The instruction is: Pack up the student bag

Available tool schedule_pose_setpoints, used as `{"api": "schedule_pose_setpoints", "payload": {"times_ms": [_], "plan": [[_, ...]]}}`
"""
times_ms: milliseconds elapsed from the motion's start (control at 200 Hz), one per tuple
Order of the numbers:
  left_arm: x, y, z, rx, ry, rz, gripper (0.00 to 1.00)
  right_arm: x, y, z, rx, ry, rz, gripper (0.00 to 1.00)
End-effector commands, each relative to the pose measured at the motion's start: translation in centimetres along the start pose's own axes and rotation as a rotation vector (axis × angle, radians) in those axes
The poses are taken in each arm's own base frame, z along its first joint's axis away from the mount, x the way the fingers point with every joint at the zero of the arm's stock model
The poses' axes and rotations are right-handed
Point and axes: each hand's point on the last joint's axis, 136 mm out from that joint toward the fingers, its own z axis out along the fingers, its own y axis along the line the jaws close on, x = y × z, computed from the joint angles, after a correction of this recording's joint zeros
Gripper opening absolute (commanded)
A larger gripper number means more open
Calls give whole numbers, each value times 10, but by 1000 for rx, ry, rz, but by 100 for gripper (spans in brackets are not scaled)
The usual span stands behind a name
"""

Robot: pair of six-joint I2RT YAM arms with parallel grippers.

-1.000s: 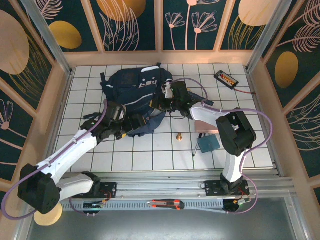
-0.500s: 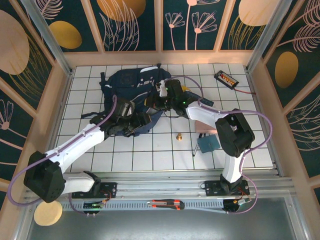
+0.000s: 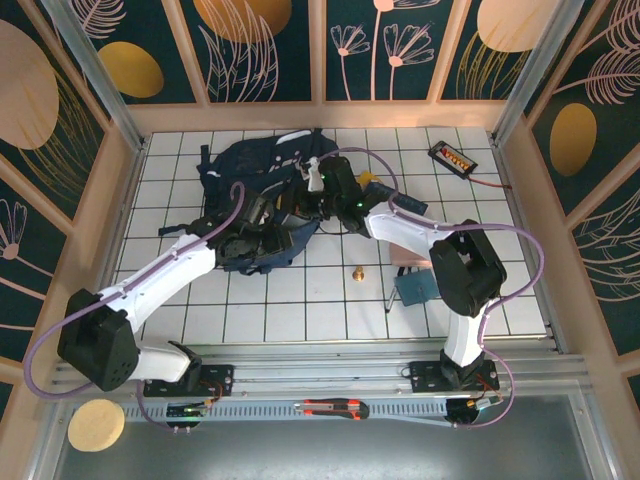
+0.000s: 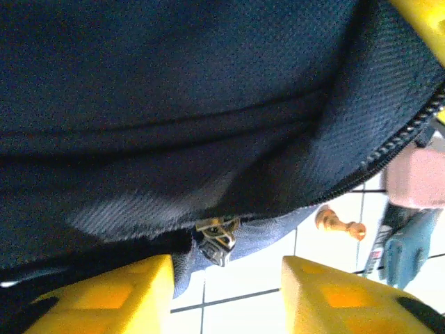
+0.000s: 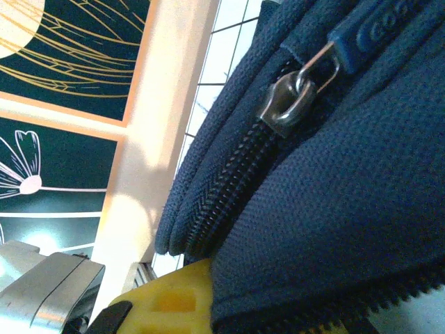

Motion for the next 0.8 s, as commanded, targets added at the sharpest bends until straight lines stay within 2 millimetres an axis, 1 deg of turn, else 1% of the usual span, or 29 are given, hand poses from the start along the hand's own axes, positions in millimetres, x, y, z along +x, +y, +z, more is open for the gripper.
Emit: {"api": "schedule_pose_setpoints", "payload": {"times_ms": [0, 30, 100, 175, 310, 430, 495, 575, 686, 706, 731, 741, 796], "plan": [[-7, -4, 1, -15, -8, 28, 34, -11, 55, -10, -118, -36, -79, 0], [-8, -4, 2, -18, -9, 33, 28, -11, 55, -10, -116, -35, -81, 0], [-9, -5, 3, -23, -4, 45, 25, -9, 55, -10, -110, -34, -83, 0], [-10, -6, 4, -30, 3, 55, 18, -7, 55, -11, -108, -34, -84, 0], [-8, -1, 5, -45, 11, 55, 0, -7, 55, -11, -103, -32, -88, 0], [-5, 7, -1, -71, 7, 59, 0, -7, 51, -13, -86, -30, -97, 0], [-1, 14, -5, -94, 15, 69, 0, -9, 44, -15, -64, -30, -98, 0], [6, 27, -11, -136, 31, 89, 0, -18, 30, -24, -22, -47, -106, 0], [19, 55, -20, -201, 55, 86, 0, -39, 3, -42, 38, -75, -122, 0], [21, 61, -21, -212, 58, 82, 0, -43, 1, -45, 42, -76, -130, 0], [20, 66, -25, -216, 52, 75, 0, -48, -5, -49, 55, -76, -136, 0], [24, 73, -24, -230, 62, 70, 0, -50, -6, -51, 57, -78, -141, 0], [27, 89, -28, -258, 63, 54, 0, -58, -14, -59, 59, -71, -156, 0]]}}
